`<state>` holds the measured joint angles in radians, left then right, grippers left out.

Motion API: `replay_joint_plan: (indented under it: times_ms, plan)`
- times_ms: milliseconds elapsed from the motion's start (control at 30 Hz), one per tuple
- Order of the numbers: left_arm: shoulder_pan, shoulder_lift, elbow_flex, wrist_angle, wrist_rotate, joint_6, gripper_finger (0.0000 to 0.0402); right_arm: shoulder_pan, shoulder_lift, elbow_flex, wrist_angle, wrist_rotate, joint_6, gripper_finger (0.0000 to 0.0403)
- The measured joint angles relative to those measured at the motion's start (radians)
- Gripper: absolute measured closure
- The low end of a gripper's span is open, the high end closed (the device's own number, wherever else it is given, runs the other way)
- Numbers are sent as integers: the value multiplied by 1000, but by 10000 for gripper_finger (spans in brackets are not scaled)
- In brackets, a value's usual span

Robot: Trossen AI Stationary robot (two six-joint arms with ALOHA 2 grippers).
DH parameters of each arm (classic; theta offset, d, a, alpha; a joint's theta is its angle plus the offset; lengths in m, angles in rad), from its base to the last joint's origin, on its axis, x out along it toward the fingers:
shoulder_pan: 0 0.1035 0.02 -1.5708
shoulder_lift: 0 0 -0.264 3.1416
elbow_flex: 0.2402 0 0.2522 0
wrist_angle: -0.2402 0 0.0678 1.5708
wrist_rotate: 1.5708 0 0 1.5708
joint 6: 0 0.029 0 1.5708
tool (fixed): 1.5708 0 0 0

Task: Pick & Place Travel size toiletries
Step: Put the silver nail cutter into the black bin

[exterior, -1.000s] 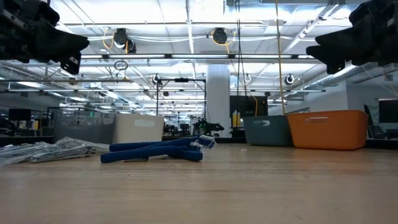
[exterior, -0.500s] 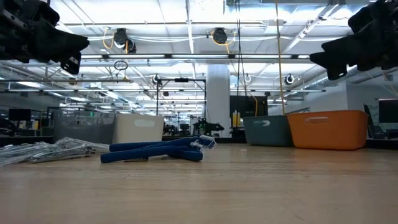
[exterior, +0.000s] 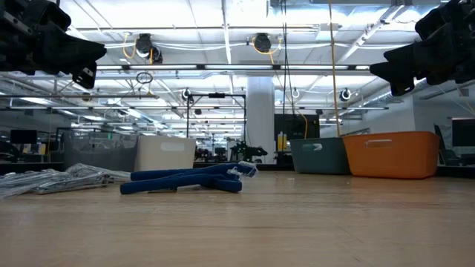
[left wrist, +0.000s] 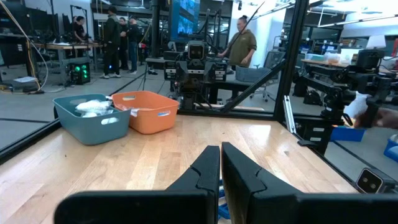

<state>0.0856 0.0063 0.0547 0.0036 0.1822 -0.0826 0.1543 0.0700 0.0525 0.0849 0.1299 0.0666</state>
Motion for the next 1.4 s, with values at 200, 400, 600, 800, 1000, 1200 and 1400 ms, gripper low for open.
replay_joint_plan:
  times_ms: [200,400,600,800,1000,1200,1400]
  plan:
    - [0,0,0,14,-2,3,387,0,0,0,0,0,0,208]
    - [0,0,0,103,-9,8,387,0,0,0,0,0,0,209]
    - [0,0,0,102,-23,16,387,0,0,0,1,0,0,207]
    - [-1,39,0,155,-152,-80,387,0,0,0,1,0,0,210]
    - [-1,195,46,197,-261,-111,362,0,0,0,1,0,0,208]
    - [-6,382,144,204,-270,-122,312,0,0,0,1,0,0,210]
    - [-64,588,297,69,-244,-159,288,0,0,0,1,0,0,207]
